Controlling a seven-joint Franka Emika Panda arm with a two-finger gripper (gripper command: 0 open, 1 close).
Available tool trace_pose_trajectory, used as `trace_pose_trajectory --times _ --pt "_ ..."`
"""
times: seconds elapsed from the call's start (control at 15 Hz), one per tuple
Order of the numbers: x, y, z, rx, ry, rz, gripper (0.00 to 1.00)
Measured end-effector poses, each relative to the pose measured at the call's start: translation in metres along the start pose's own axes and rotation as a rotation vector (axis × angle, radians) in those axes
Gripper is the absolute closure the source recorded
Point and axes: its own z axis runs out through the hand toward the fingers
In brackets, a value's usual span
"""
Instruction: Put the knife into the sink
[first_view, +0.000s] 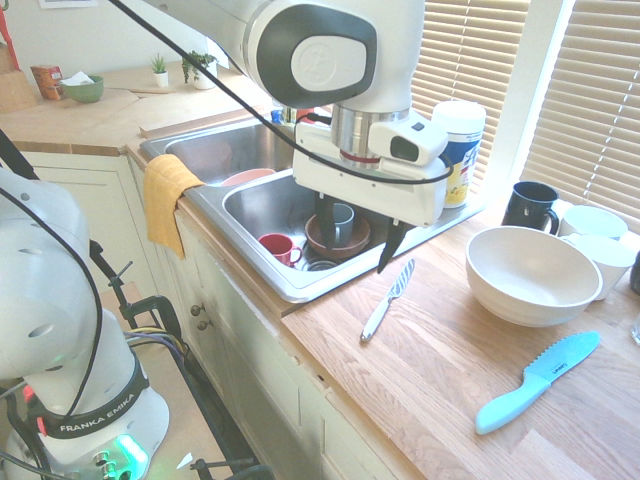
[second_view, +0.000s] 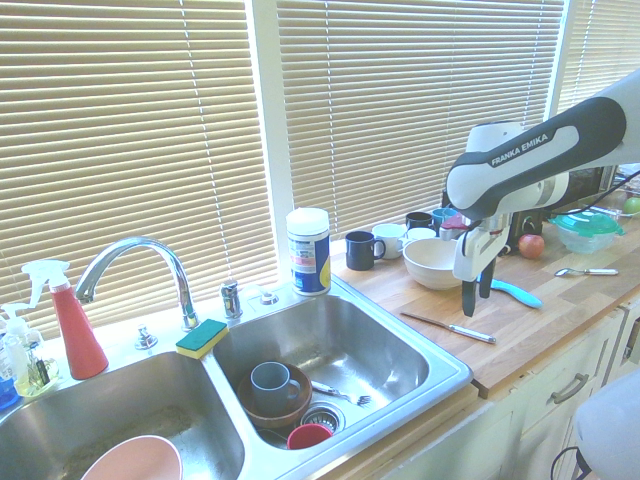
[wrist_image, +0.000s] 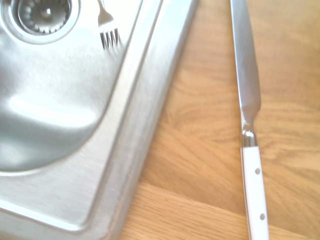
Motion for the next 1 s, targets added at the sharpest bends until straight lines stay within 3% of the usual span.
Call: trace_pose_trajectory --times 0.67,0.73,1.0 --pt "0.017 0.014 0.073 -0.016 -0.016 0.028 0.0" --pt "0.018 0.014 0.076 -0.016 -0.018 0.028 1.0" --pt "0.019 0.014 0.082 -0.019 -0.026 0.028 1.0"
